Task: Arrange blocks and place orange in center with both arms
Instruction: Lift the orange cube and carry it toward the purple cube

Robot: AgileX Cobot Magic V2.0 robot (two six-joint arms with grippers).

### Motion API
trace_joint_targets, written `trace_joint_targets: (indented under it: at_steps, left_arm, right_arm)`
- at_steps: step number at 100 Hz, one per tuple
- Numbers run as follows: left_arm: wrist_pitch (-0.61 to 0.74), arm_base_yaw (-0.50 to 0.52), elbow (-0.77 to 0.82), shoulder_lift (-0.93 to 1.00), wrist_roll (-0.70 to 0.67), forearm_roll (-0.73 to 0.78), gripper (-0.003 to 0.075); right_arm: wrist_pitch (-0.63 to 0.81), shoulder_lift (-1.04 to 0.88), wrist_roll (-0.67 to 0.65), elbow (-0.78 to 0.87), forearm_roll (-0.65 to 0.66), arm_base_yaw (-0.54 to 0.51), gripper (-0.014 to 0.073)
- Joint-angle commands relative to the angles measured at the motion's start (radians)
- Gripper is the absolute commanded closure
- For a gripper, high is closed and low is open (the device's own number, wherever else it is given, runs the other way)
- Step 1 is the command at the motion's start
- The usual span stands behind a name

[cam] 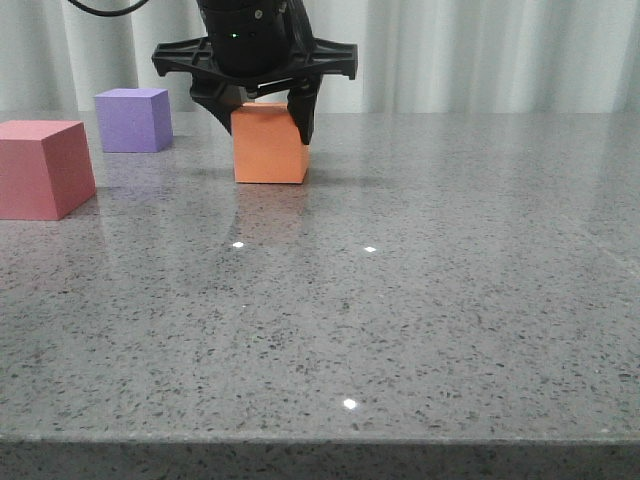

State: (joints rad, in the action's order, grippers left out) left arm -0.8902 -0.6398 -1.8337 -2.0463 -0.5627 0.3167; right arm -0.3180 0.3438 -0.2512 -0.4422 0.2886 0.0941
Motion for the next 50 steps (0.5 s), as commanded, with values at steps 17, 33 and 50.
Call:
trace_joint_targets:
  at_steps: [17,33,50]
  left_arm:
    - [0.025,0.008,-0.033,0.177,0.064,0.015,0.0440]
    - [-0.024,0.051,-0.033,0.254,0.113,0.015,0.0440]
    - [-0.034,0.121,0.014,0.330,0.156,0.013,0.0440]
  right_arm:
    - [0.079,0.005,-0.002,-0.025,0.020,-0.003,0.0662]
    - [0.079,0.005,-0.002,-0.025,0.020,-0.003,0.0662]
    - [0.079,0.005,-0.002,-0.025,0.020,-0.003,0.0662]
